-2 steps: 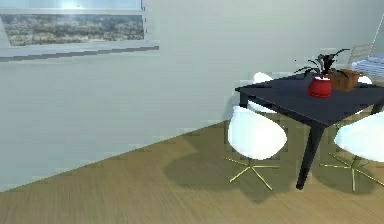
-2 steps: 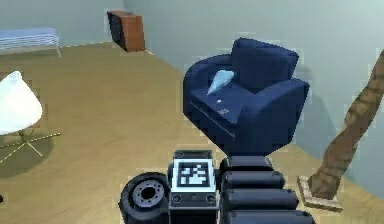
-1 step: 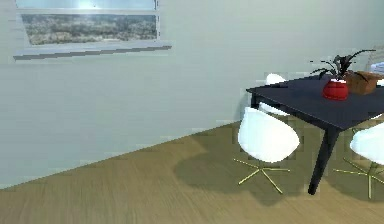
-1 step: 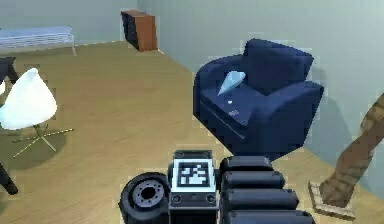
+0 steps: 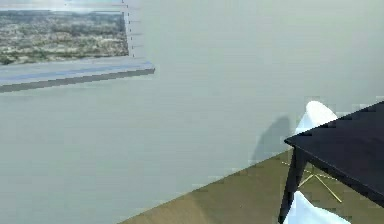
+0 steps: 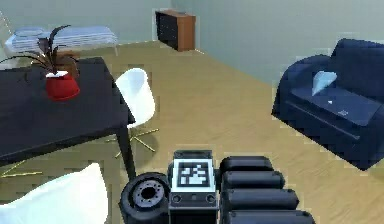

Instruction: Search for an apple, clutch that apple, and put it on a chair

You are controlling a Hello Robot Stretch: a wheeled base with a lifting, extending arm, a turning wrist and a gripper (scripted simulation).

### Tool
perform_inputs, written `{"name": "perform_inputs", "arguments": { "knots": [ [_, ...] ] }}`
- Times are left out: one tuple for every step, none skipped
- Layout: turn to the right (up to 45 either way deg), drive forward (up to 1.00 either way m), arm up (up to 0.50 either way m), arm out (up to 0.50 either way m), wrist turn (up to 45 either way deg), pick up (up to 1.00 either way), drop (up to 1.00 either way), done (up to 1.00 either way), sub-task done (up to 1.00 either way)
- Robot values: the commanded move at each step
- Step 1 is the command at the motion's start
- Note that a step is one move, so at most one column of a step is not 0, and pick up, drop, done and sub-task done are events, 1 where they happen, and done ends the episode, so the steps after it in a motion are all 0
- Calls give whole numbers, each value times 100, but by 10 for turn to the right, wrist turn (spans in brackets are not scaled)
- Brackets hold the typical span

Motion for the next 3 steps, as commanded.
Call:
{"name": "perform_inputs", "arguments": {
  "knots": [
    [0,80,0,0,0,0,0,0,0],
    [-450,0,0,0,0,0,0,0,0],
    [-450,0,0,0,0,0,0,0,0]
  ]
}}
